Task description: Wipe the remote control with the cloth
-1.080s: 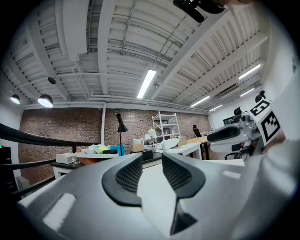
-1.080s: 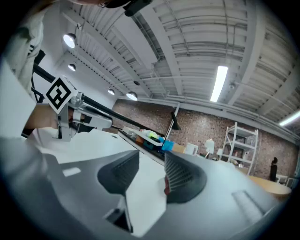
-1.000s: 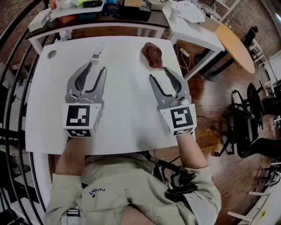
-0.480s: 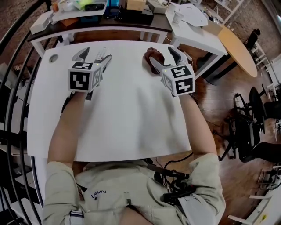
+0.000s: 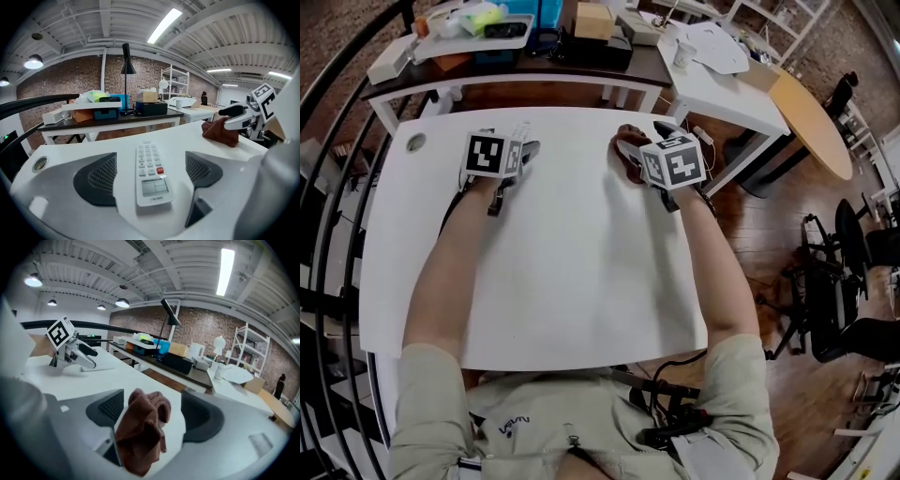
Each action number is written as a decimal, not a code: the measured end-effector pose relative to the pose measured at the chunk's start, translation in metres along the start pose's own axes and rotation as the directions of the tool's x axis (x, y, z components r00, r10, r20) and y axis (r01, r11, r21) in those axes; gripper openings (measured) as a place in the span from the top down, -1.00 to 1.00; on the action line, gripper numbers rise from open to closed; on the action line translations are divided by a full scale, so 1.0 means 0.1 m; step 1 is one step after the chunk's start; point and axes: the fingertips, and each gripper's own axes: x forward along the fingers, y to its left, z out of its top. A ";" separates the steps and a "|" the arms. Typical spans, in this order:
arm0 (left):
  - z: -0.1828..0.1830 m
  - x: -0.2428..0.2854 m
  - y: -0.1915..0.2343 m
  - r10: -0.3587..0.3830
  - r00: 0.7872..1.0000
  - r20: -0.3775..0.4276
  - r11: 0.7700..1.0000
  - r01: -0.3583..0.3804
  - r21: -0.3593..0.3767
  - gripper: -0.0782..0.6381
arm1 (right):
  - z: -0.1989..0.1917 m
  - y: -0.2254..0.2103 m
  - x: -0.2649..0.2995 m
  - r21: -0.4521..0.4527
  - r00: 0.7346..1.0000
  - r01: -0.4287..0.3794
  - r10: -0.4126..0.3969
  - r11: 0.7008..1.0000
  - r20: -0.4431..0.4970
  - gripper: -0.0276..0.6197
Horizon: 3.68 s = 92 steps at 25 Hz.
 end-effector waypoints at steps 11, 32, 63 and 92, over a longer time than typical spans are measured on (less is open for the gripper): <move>-0.17 0.27 0.04 0.010 0.991 -0.131 0.999 -0.006 0.036 -0.38 | -0.34 -0.04 0.29 0.116 0.989 -0.043 0.059 0.992 -0.138 -0.24; -0.17 0.32 0.16 0.005 0.983 -0.184 1.000 -0.009 -0.019 0.11 | -0.45 0.09 0.32 0.080 0.991 0.006 0.004 0.997 -0.136 0.47; 0.89 -1.49 -1.06 0.021 0.797 0.603 0.872 -0.310 0.380 0.11 | 1.66 0.92 -1.62 -0.345 0.797 0.384 -0.119 0.856 0.592 0.55; 1.04 -1.57 -1.24 -0.052 0.799 0.599 0.816 -0.312 0.487 0.11 | 1.54 1.80 -1.47 -0.533 0.892 -0.046 0.275 0.845 0.358 0.55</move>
